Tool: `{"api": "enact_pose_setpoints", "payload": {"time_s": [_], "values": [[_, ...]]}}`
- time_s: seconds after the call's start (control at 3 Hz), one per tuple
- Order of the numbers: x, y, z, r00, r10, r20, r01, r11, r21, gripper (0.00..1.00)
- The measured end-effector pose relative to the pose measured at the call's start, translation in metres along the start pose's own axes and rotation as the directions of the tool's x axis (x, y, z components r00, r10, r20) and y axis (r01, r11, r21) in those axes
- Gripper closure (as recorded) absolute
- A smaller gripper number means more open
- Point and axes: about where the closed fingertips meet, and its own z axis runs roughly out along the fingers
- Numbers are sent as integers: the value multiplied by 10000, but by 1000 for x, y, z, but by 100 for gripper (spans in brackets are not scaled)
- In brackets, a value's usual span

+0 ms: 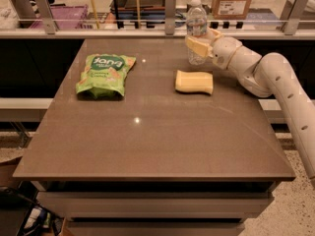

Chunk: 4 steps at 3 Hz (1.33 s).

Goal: Place water bottle upright

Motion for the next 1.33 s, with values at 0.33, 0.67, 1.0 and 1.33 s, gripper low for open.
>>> {"api": "enact_pose_setpoints", "payload": {"time_s": [0.33,0.67,1.0,1.33], "values": [[8,-3,-7,9998,133,-170,-129,9997,209,100],[15,-4,-9,9996,240,-122,-237,9994,254,100],[14,-1,-6,9996,242,-113,-240,9995,204,82],[14,1,-3,9996,248,-101,-247,9996,154,58]]}}
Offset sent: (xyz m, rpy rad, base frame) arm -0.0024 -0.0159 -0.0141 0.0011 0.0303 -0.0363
